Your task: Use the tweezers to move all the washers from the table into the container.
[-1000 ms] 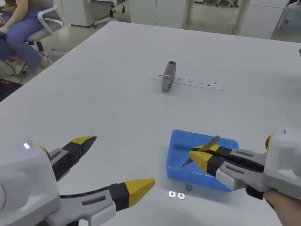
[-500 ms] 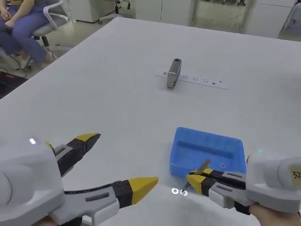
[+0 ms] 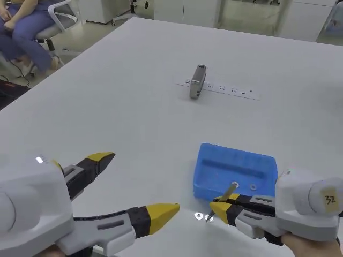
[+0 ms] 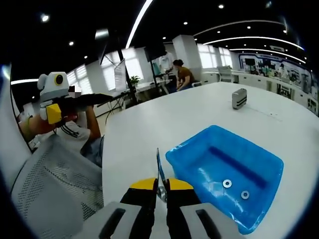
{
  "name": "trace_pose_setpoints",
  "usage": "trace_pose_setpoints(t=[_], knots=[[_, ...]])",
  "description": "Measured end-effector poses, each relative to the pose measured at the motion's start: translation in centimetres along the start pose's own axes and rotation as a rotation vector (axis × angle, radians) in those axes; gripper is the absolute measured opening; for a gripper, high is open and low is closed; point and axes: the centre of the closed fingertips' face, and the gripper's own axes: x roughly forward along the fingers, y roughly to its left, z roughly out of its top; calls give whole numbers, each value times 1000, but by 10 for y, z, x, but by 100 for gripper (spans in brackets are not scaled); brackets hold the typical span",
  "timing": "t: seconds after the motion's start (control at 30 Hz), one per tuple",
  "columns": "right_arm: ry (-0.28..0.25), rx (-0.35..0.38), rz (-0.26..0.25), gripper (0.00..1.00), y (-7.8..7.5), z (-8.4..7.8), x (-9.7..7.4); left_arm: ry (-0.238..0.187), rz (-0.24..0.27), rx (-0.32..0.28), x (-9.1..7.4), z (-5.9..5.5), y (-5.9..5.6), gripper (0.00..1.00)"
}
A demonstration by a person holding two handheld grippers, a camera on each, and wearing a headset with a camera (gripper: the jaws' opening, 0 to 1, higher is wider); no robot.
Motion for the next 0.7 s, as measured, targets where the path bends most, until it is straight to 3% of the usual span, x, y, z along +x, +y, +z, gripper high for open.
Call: trace_pose_setpoints(t=[0.2, 0.3, 0.53, 0.7], knots=[[62, -206, 26, 3, 13, -4, 2, 6, -4, 10, 1, -1, -3, 92], [87, -270, 15, 3, 15, -5, 2, 5, -4, 11, 2, 0, -4, 92], [64, -256, -18, 2, 15, -4, -3, 6, -7, 14, 1, 0, -5, 92], [10, -202, 14, 2, 23, 6, -10, 5, -6, 9, 1, 0, -5, 92]])
